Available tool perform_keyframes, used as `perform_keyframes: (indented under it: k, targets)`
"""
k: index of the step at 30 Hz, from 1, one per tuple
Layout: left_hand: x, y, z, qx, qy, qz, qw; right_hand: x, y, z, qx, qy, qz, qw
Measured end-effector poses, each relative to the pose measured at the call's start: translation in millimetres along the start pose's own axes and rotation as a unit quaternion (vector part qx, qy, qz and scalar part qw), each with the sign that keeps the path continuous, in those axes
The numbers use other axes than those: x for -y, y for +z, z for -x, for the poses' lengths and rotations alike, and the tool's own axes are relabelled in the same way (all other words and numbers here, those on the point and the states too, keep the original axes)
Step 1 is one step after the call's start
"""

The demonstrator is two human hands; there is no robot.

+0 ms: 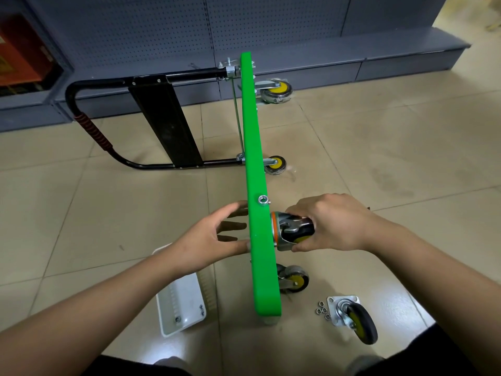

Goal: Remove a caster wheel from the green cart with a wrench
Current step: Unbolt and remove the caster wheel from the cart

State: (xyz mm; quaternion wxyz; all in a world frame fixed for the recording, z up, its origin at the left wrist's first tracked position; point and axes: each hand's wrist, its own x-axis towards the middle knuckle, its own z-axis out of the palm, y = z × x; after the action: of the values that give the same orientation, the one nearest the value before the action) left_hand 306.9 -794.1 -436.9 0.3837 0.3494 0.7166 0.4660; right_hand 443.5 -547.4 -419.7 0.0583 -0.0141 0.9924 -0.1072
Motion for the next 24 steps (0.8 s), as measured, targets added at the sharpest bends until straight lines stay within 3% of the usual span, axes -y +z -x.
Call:
perform_keyframes:
  k: [6, 9, 16, 24]
  targets:
    - [3.2, -7.7, -0.6, 0.038, -0.018, 0.068, 0.997, 0.5, -0.4, 0.7, -0.001, 0.000, -0.005, 1.000]
    - [8.2, -4.1, -4.9, 0.023, -0.015, 0.039, 0.999, -0.1, 1.1, 1.2, 0.002, 0.000, -0.003, 1.000]
    - [8.4, -2.7, -6.4, 0.087, -0.019, -0.068, 0.994, 1.2, 0.0, 2.4, 0.002, 0.005, 0.000, 1.000]
    - [18.7, 9.7, -5.5, 0.014, 0.027, -0.090, 0.995, 1.8, -0.2, 2.8, 0.006, 0.007, -0.002, 1.000]
